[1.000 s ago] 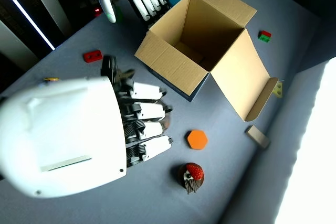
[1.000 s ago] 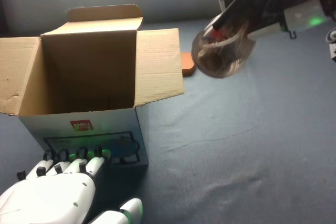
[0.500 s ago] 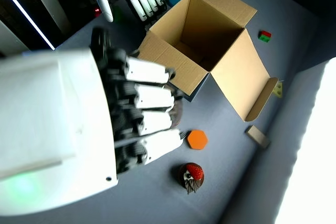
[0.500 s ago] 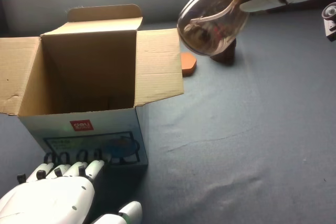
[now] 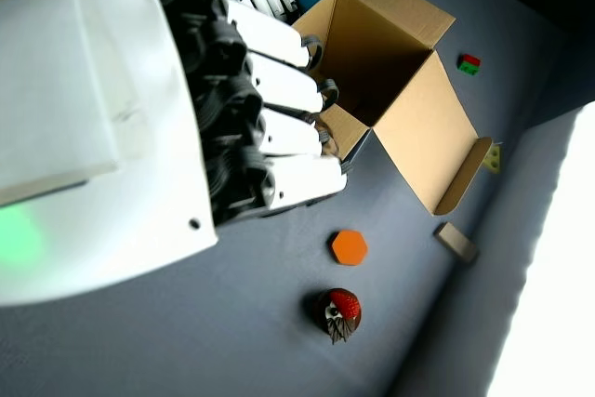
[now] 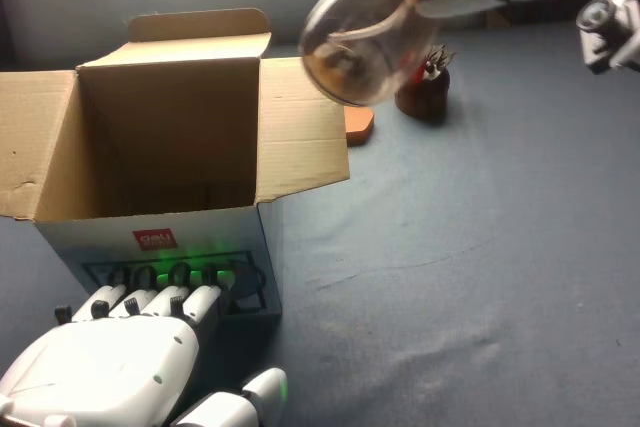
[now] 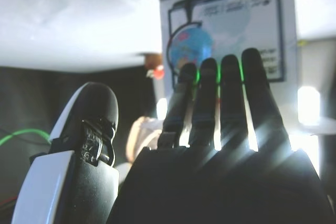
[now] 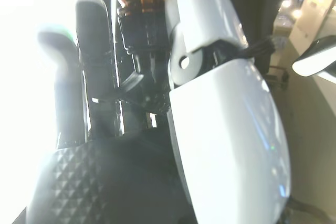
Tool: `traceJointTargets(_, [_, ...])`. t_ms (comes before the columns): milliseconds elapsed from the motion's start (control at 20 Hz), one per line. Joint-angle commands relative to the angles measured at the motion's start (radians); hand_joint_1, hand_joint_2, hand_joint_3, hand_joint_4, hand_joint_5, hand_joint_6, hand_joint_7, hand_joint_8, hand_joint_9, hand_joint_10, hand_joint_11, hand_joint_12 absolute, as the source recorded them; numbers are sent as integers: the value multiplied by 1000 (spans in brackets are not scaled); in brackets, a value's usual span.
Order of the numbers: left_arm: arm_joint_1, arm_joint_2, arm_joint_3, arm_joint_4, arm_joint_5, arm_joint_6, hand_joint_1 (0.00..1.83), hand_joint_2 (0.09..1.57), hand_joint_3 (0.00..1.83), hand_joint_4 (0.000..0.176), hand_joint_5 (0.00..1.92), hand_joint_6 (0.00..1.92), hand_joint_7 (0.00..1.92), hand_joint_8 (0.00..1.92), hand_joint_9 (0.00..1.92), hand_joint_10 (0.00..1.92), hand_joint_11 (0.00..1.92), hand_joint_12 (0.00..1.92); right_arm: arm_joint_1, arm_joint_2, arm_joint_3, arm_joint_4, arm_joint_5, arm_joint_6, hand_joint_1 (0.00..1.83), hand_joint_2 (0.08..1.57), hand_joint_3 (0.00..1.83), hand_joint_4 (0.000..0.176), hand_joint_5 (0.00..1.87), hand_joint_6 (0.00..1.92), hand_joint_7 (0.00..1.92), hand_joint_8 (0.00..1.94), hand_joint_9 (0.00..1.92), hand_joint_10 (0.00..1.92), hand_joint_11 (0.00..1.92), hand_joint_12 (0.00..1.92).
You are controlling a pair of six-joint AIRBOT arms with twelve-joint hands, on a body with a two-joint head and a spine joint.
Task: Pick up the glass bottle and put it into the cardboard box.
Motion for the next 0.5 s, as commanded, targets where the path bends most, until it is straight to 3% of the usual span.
traceJointTargets(0, [-1,10,3,68,-57,-4,0,1355,1,0,89,4,114,0,108,1,0,473,22,1,-3,65,50,-5,1188,1192,2,0,749,1367,936,1137,884,1423,700,1867])
traceJointTargets(250, [3,18,6,68,-58,-23,0,1355,1,0,89,3,115,1,107,1,0,465,29,-35,-3,105,30,-33,1189,1192,2,0,747,1367,938,1134,886,1425,700,1866])
traceJointTargets(450, [4,22,5,68,-58,-24,0,1355,1,0,88,2,116,1,108,1,0,462,26,-76,-3,177,35,-117,1191,1192,2,0,743,1357,942,1142,886,1426,703,1868])
